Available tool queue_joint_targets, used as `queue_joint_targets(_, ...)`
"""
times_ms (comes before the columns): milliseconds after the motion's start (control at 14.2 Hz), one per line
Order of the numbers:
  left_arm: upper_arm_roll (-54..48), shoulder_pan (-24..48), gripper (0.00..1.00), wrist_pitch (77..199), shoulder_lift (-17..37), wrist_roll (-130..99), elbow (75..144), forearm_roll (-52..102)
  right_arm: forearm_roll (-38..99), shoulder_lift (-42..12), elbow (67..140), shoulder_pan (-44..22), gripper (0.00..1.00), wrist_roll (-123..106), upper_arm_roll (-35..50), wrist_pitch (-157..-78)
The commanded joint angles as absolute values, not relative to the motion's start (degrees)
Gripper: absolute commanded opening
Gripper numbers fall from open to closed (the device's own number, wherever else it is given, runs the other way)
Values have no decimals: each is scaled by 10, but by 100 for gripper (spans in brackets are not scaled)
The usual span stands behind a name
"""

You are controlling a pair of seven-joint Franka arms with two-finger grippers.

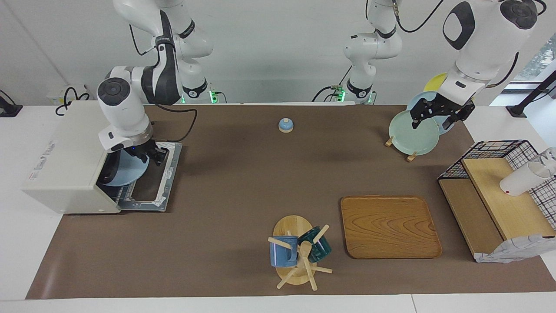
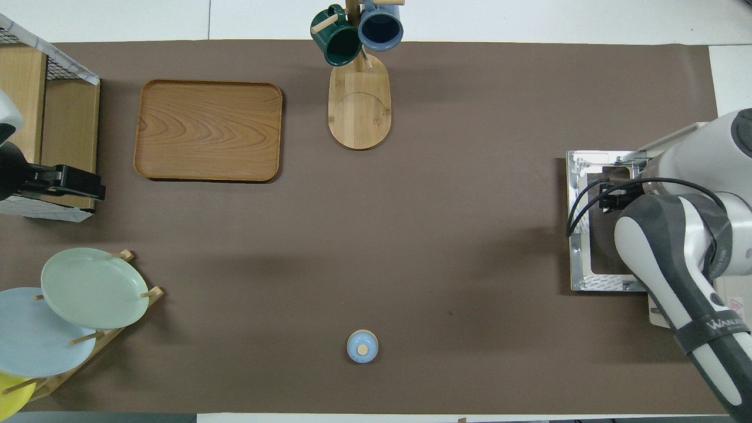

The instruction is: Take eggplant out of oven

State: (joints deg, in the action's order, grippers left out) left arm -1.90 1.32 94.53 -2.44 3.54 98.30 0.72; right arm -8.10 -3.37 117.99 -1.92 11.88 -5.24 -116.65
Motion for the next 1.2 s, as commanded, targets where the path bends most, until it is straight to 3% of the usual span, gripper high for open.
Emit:
queue_joint_targets(0, -19, 14, 100, 934, -30, 39, 982, -5, -86, -14, 1235, 0, 40, 102, -47, -1228)
queue_joint_targets(353, -19, 10, 100, 940, -29, 37, 982, -5, -86, -3, 1268, 10, 31, 98, -47, -1252)
queue_joint_targets(494, -19, 10, 100, 938, -29, 36, 981, -5, -86, 3, 1281, 11, 0, 57, -47, -1252)
queue_joint_targets(705, -19, 10, 100, 941, -29, 26, 982, -5, -135, 2, 1265, -12, 0, 42, -47, -1217)
queue_joint_targets(1129, -19, 10, 100, 943, -29, 27, 982, -5, -144, -38, 1123, -89, 0, 48, -42, -1077)
